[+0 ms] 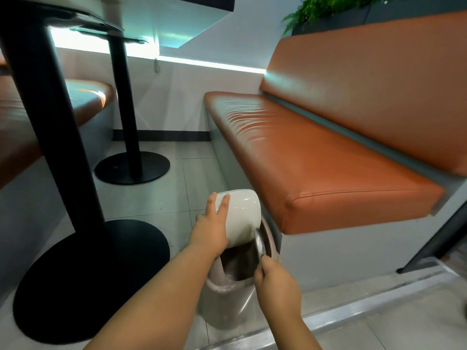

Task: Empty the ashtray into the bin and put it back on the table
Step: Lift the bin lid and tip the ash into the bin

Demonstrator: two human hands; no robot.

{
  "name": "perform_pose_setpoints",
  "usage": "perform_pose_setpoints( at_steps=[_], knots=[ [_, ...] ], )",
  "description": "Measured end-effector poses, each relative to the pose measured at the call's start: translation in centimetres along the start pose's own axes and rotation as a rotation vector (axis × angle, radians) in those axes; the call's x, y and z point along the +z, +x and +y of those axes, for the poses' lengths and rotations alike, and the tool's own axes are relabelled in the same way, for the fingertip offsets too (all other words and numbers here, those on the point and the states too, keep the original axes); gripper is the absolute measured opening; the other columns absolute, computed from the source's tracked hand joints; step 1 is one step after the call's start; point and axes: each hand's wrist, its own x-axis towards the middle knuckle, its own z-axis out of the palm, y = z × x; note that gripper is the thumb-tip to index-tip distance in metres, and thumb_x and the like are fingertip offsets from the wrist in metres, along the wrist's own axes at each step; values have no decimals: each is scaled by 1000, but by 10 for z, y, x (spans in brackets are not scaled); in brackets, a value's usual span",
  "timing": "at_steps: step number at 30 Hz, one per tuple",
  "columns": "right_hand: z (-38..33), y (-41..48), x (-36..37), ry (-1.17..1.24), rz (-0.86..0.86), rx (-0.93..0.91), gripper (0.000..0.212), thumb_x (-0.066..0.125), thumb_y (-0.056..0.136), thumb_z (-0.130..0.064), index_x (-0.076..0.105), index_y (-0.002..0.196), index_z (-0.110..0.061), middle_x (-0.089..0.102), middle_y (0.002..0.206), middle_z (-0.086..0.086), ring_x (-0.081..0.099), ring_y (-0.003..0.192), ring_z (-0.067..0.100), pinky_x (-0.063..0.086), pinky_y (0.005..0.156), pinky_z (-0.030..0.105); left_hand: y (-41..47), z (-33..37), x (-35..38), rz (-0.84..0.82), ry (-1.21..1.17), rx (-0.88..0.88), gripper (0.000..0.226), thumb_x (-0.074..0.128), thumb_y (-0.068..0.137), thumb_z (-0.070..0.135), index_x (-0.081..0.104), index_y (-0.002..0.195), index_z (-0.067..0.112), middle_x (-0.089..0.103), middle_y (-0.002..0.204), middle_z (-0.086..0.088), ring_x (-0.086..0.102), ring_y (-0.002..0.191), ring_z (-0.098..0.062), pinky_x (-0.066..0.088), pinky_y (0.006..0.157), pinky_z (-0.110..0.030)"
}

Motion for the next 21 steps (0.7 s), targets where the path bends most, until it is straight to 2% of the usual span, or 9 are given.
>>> perform_pose_setpoints(
  at_steps=[2,4,6,8,10,13,17,19,21],
  knots=[
    [0,1,-1,-14,-25,8,15,42,92,-26,50,83,-18,61,81,10,51,65,26,44,59,34,0,0,2,4,0,-2,110,76,70,19,-4,145,37,-9,155,2,49,109,-33,54,85,-37],
    [0,2,-3,22,42,-5,19,42,92,-28,41,75,-19,59,79,9,51,63,27,39,56,33,1,-1,3,15,-2,2,111,76,70,19,-4,144,38,-9,155,3,49,108,-33,53,84,-37],
    [1,3,-4,3,31,-7,20,42,93,-28,38,75,-21,56,76,7,49,63,27,36,55,31,1,-1,3,14,-5,-1,111,77,70,19,-4,144,38,-9,154,3,50,108,-32,54,84,-37],
    [1,3,-4,2,-15,21,17,42,93,-27,41,77,-21,60,78,7,49,64,25,36,55,30,1,-1,4,13,-7,-4,112,77,69,20,-4,144,38,-9,154,3,49,109,-32,54,85,-37],
    [3,4,-5,86,29,39,15,45,92,-29,49,79,-21,65,79,6,54,63,25,39,54,31,2,-1,4,20,-6,-4,112,76,69,20,-6,143,39,-10,154,3,49,108,-31,54,84,-36],
    [3,5,-10,241,73,82,15,49,90,-30,59,83,-20,64,68,0,60,62,20,44,53,31,2,-2,5,13,-8,-4,113,76,69,20,-6,143,40,-11,153,5,49,107,-31,53,82,-37],
    [3,5,-16,410,70,163,22,56,84,-31,52,64,-24,56,54,-3,56,54,14,45,51,33,2,-1,4,4,-4,0,114,77,68,21,-7,144,39,-12,154,3,49,109,-32,53,86,-37],
    [3,3,-18,452,99,172,29,59,82,-28,45,56,-28,54,49,-7,50,48,8,41,47,28,2,-1,3,-8,-2,2,115,77,68,22,-8,144,39,-13,154,2,49,109,-31,53,86,-37],
    [2,1,-21,488,117,177,29,60,81,-27,46,55,-29,56,51,-15,50,47,4,40,45,24,2,-1,3,-31,2,2,117,77,67,24,-9,144,38,-14,154,1,49,109,-31,52,86,-35]
  ],
)
